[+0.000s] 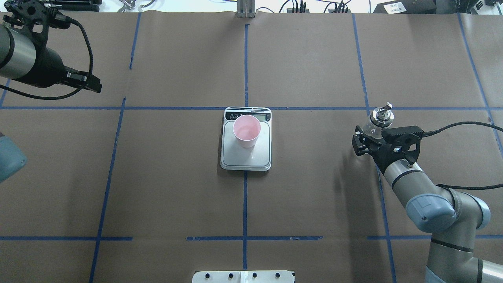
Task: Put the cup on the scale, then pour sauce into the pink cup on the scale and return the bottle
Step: 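Hold the bottle upright near its original spot with the right gripper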
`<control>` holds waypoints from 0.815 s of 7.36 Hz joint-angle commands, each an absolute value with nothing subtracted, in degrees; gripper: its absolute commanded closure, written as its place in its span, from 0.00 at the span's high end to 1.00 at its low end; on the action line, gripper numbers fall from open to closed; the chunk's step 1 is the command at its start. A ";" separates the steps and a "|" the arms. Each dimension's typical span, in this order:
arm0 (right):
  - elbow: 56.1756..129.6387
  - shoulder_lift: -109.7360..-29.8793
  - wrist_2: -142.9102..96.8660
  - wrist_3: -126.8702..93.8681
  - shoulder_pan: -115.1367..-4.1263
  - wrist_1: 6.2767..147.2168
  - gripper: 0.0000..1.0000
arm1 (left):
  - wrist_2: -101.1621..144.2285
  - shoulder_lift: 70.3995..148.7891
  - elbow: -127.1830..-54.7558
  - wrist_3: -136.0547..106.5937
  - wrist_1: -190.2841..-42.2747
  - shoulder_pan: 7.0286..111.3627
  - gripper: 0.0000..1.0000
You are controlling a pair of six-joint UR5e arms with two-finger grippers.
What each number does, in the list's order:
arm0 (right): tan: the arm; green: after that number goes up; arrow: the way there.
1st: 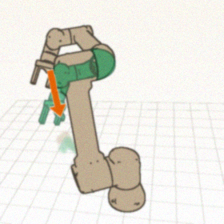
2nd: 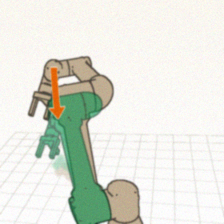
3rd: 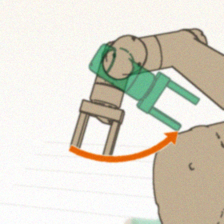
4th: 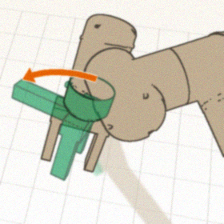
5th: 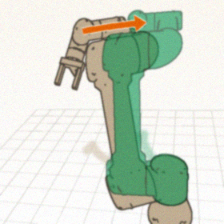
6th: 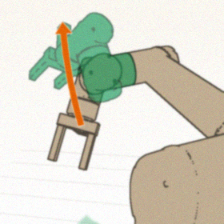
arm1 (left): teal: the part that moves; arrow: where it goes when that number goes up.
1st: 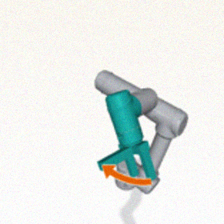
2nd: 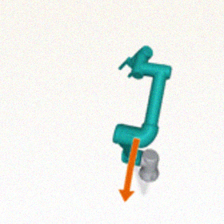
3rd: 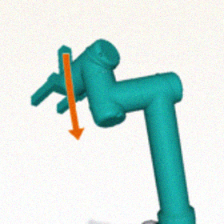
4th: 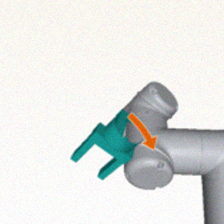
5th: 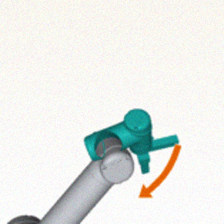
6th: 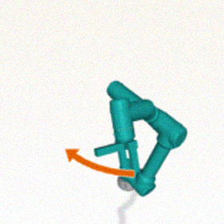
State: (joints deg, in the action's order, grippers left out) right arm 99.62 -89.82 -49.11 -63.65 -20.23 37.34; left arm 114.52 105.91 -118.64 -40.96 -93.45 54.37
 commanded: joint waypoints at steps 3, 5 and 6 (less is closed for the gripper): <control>99.05 -89.91 -49.13 -63.72 -20.39 37.27 0.00 | 114.43 106.08 -118.56 -40.96 -93.43 54.23 0.62; 99.05 -90.09 -49.13 -63.72 -20.39 37.35 0.00 | 114.43 106.17 -118.56 -40.96 -93.34 54.23 0.62; 99.05 -90.17 -49.22 -63.63 -20.39 37.35 0.02 | 114.43 106.17 -118.56 -40.96 -93.34 54.23 0.62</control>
State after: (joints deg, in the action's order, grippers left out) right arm 99.06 -90.05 -49.15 -63.70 -20.39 37.34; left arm 114.43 106.13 -118.56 -40.96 -93.35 54.23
